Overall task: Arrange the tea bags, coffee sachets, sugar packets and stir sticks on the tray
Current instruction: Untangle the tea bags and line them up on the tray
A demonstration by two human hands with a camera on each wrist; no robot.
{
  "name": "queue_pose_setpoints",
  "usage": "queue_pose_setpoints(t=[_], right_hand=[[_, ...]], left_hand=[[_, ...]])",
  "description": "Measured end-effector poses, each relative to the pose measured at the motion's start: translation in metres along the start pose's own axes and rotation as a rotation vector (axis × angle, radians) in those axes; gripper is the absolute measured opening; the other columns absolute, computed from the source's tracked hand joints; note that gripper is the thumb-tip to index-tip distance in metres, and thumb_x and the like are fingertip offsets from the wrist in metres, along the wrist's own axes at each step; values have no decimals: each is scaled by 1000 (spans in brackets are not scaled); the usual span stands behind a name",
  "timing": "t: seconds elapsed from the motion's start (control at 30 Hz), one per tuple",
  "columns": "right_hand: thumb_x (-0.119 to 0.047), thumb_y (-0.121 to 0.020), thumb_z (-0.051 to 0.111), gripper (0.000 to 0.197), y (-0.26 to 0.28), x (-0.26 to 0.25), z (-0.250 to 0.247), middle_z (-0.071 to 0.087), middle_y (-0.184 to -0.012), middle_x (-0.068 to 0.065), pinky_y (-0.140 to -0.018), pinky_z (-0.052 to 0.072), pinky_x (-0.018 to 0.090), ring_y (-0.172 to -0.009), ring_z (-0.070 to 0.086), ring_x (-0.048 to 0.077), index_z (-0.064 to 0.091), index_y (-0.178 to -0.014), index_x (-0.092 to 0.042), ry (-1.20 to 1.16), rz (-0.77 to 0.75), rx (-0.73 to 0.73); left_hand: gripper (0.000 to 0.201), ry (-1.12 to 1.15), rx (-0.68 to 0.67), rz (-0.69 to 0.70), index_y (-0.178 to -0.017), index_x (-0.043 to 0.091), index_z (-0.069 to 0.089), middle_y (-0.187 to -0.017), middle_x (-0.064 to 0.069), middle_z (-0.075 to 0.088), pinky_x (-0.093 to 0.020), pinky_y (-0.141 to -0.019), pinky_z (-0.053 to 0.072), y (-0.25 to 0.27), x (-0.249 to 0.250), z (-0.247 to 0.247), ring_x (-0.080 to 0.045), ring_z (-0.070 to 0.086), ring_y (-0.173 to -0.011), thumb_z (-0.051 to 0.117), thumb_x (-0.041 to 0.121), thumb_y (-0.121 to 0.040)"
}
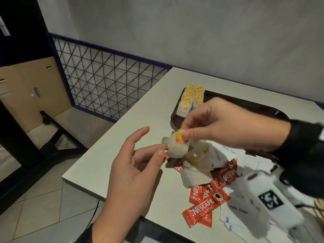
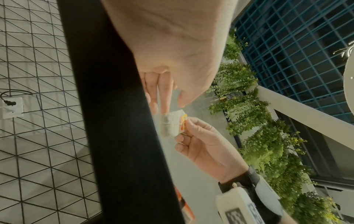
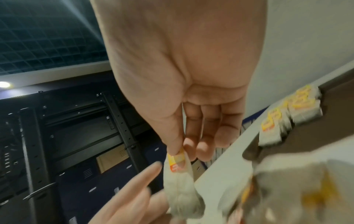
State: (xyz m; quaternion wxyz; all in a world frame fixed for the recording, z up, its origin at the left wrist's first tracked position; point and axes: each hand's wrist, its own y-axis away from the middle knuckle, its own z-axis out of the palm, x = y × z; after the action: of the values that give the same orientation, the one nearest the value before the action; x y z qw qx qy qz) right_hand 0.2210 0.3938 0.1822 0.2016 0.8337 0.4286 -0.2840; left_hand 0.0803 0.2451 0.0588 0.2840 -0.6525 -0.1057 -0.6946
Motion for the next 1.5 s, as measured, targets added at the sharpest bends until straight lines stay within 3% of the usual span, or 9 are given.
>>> queue_pose_setpoints(t=[0.1, 0.23, 0.4, 0.53, 0.77, 0.93, 1.17, 1.37, 1.5], right_hand=[[-25, -90, 76, 9, -18, 17, -37, 76, -74, 1, -72, 58, 38, -67, 67, 12, 76, -87, -16, 153, 62, 139], [-19, -94, 71, 10, -44, 61, -73, 77, -75, 9, -77, 62, 41, -76, 76, 23, 72, -90, -9, 265, 238, 240], [-13, -97, 68, 15, -66, 90, -84, 77, -89, 18, -74, 63, 30, -78, 77, 22, 67, -101, 2, 153, 365, 126], [-7, -97, 64, 20, -87, 96, -78, 76, -100, 23, -81, 63, 33, -89, 76, 27, 63, -110, 8, -7, 424, 21], [0, -98, 59, 6, -117, 110, -77, 75, -101, 25, -89, 61, 44, -86, 75, 31, 61, -104, -1, -34, 608, 123], [-8, -92, 71, 23, -125, 118, -74, 73, -104, 25, -79, 64, 40, -88, 77, 31, 65, -111, 4, -129, 679, 239], [3, -88, 71, 23, -124, 114, -64, 73, -108, 22, -80, 63, 33, -94, 75, 29, 67, -111, 7, -216, 679, 237], [2, -91, 67, 28, -124, 109, -63, 69, -117, 26, -63, 63, 27, -90, 73, 28, 62, -119, 6, -258, 691, 235], [-12, -91, 70, 28, -116, 103, -69, 68, -108, 17, -66, 59, 33, -82, 67, 23, 60, -116, -7, 127, 600, 301]], left_hand=[[50, -48, 11, 16, -128, 37, 56, -104, 11, 79, -47, -97, 54, -3, -4, -1, -17, 73, -101, 70, 31, -81], [30, -65, 7, 37, -114, 37, 66, -102, 7, 79, -48, -96, 54, -3, -9, -1, -17, 73, -100, 77, 29, -86], [17, -56, 34, 66, -90, 36, 74, -92, -1, 79, -43, -85, 56, -3, -6, 3, -20, 75, -88, 76, 34, -73], [19, -67, 22, 93, -83, 28, 76, -85, -6, 78, -49, -81, 58, -4, -9, 2, -27, 75, -78, 73, 40, -69], [29, -104, 30, 111, -79, 26, 77, -75, -7, 75, -28, -72, 56, -4, -14, 2, -23, 72, -72, 67, 47, -62], [29, -156, 38, 122, -80, 29, 77, -74, -4, 76, -26, -71, 57, -6, -17, 2, -26, 70, -73, 67, 49, -61], [25, -205, 63, 175, -81, 30, 76, -73, -3, 75, -33, -70, 58, -9, -19, 3, -27, 70, -71, 67, 48, -65], [25, -170, 71, 146, -78, 29, 76, -72, -5, 74, -26, -70, 57, -10, -17, 5, -28, 69, -70, 67, 47, -63], [25, -134, 59, 129, -78, 28, 75, -72, -6, 74, -30, -69, 56, -10, -14, 6, -31, 67, -72, 67, 46, -64]])
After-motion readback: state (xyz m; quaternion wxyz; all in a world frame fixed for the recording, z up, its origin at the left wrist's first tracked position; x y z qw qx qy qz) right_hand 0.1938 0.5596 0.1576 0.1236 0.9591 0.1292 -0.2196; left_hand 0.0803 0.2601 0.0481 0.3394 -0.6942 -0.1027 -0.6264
